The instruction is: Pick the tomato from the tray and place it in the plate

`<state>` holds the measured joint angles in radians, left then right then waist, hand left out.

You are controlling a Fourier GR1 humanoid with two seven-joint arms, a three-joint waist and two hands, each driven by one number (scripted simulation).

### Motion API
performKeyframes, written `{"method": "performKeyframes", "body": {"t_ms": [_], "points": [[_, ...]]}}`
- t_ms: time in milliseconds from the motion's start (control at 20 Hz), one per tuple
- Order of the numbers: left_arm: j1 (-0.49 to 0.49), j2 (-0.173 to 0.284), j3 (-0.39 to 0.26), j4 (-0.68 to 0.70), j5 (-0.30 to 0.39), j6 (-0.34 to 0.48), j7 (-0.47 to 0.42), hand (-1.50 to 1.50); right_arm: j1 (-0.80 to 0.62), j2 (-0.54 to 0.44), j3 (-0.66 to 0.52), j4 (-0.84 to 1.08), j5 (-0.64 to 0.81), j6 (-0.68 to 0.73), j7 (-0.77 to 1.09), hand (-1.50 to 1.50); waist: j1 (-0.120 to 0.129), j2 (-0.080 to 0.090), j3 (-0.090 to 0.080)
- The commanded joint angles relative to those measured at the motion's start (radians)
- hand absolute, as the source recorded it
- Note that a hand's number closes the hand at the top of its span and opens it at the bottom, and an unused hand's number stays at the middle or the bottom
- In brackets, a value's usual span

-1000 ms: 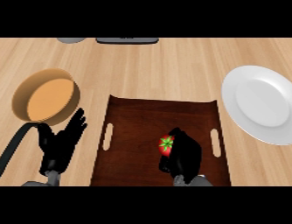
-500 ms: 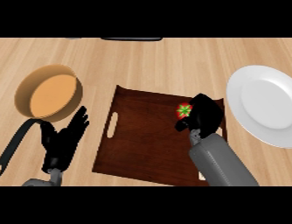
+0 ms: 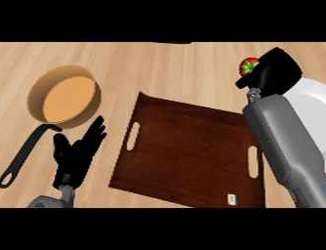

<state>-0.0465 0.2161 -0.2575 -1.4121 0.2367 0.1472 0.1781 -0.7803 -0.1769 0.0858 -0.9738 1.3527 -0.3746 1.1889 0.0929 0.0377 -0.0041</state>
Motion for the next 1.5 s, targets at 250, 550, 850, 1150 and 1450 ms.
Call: {"method": "performKeyframes", "body": {"t_ms": [250,550,850,1150,1450], "points": [[-0.001,-0.01,-0.006,0.012,0.005,-0.01,0.003,0.0,-0.103,-0.031,-0.2,0.075,0.283,-0.208,0.297,1.5,-0.003,0.003,0.003],[-0.014,-0.005,0.012,0.008,0.01,0.002,0.017,0.0,-0.093,-0.029,-0.328,0.022,0.443,-0.332,0.297,1.5,-0.026,-0.007,0.006],[-0.005,0.003,0.023,-0.007,0.006,0.013,0.018,0.0,0.015,0.0,-0.49,0.012,0.627,-0.387,0.297,1.5,-0.04,-0.008,0.007],[0.039,0.011,0.035,0.014,0.016,-0.008,-0.016,0.0,0.123,0.034,-0.638,-0.047,0.749,-0.491,0.297,1.5,-0.055,-0.016,0.006],[0.023,-0.01,0.038,0.012,0.011,0.019,0.008,0.0,0.17,0.076,-0.771,-0.078,0.782,-0.584,0.241,1.5,-0.068,-0.025,0.006]]}}
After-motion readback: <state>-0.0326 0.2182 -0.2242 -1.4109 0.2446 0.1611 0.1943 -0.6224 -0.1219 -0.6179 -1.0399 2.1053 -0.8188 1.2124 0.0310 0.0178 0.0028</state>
